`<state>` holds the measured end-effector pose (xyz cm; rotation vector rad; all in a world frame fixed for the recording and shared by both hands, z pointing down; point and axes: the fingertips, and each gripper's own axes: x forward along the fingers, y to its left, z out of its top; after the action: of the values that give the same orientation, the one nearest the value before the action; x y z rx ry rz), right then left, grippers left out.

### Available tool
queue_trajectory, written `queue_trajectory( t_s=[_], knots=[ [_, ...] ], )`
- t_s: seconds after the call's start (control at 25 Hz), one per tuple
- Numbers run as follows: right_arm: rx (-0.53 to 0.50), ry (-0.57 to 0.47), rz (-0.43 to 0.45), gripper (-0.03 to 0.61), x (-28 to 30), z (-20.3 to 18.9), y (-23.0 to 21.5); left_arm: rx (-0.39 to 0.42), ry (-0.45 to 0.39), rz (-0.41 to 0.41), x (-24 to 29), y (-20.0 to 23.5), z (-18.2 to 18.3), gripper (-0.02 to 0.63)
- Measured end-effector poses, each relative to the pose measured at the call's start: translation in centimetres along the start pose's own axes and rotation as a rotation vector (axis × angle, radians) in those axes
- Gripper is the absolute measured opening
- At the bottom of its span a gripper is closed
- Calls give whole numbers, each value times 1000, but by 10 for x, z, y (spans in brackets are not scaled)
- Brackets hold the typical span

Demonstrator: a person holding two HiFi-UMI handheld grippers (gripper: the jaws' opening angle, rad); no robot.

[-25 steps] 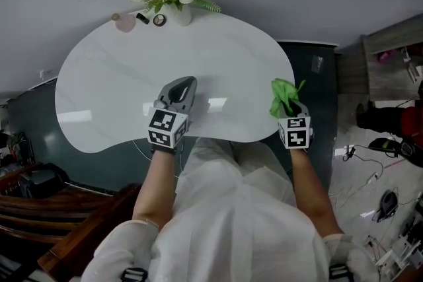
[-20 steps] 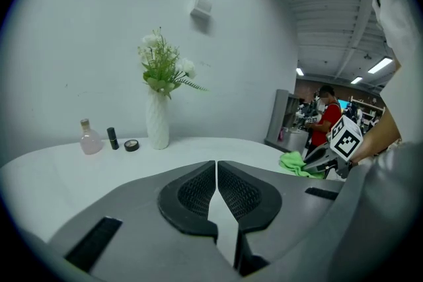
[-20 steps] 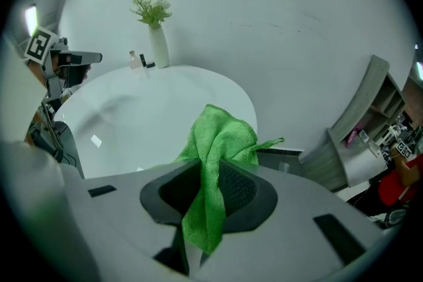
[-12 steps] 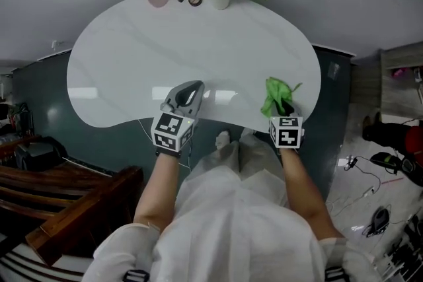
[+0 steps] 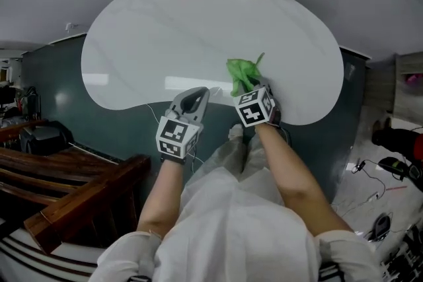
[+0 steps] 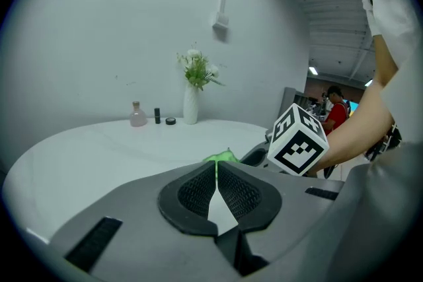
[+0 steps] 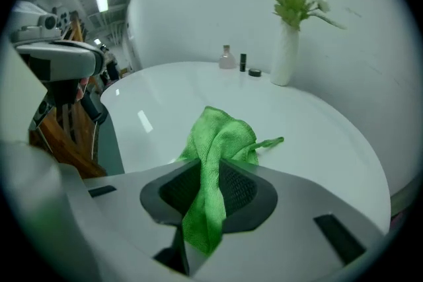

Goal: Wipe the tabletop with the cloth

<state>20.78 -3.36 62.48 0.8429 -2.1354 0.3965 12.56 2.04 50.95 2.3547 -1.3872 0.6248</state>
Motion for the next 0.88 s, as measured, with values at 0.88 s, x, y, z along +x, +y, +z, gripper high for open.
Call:
queue_trajectory(
  t_s=[0.88],
  knots=[
    [134,35,-143,80,-108,-149,-75,64,-46,-160,27,-78,19,25]
  ],
)
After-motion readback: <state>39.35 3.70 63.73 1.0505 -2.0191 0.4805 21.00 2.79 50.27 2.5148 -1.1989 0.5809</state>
